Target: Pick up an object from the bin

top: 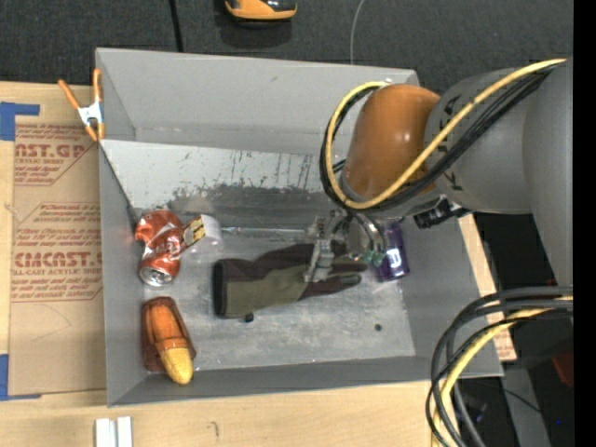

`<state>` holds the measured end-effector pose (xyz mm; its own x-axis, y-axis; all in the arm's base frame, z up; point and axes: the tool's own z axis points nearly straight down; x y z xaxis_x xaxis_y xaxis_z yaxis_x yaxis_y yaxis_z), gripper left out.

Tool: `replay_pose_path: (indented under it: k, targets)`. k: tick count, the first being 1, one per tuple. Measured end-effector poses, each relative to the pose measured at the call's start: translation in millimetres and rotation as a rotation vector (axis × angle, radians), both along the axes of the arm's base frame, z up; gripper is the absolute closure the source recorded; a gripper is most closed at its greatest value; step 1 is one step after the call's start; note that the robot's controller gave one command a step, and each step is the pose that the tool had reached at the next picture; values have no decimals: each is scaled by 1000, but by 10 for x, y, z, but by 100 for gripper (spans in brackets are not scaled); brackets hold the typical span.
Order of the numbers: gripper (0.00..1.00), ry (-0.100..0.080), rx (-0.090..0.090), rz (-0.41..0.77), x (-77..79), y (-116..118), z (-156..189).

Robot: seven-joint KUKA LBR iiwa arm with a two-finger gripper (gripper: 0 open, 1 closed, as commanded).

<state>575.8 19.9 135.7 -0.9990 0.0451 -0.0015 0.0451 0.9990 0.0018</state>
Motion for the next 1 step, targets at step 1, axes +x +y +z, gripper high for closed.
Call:
replay_pose_path:
  k: [1]
  targets:
    - [100, -1, 0, 0, 2, 1, 83]
